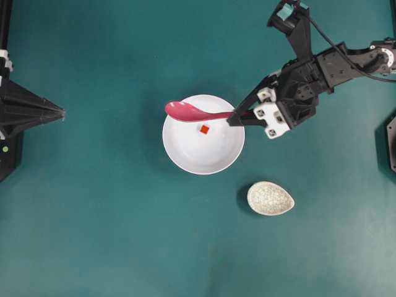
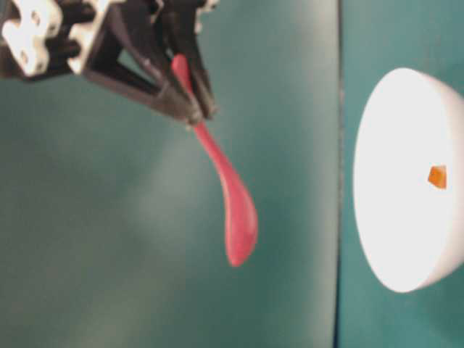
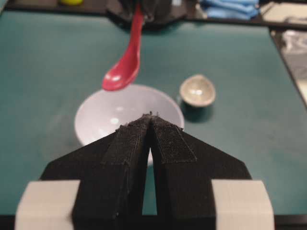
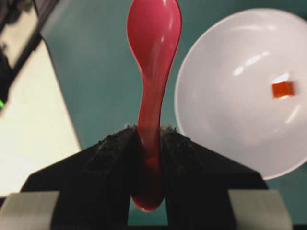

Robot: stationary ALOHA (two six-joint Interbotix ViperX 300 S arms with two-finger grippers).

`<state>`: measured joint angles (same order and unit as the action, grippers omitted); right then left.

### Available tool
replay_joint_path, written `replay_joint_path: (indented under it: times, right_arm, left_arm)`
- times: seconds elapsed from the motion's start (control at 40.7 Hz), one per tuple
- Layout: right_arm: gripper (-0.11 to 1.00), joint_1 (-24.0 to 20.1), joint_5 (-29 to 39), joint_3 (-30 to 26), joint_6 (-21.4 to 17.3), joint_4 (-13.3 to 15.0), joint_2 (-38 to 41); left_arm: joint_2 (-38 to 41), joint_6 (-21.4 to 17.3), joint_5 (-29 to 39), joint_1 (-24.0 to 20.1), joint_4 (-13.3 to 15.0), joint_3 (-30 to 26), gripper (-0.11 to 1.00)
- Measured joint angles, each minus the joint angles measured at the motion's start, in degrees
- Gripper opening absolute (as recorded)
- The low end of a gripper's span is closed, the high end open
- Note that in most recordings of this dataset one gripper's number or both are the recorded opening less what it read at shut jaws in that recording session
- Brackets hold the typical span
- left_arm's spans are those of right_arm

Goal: Grip the spoon and scoop the red block from the bowl with right arm.
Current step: 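Lower the spoon bowl into the white bowl beside the red cube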

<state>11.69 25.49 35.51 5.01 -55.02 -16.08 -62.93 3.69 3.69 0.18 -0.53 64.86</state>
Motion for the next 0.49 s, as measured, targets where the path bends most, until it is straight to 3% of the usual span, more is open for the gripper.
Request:
replay_joint_path:
  times: [0.246, 0.492]
  right_arm:
    - [0.23, -0.1, 9.4, -2.3, -6.6, 10.5, 2.3]
    - [0.23, -1.3, 18.6, -8.6, -13.8, 21.6, 8.1]
  left_arm:
    - [-0.2, -0.1, 2.2, 0.0, 0.0, 0.1, 0.0]
    - [-0.3, -0.5, 2.2, 0.0, 0.0, 0.1, 0.0]
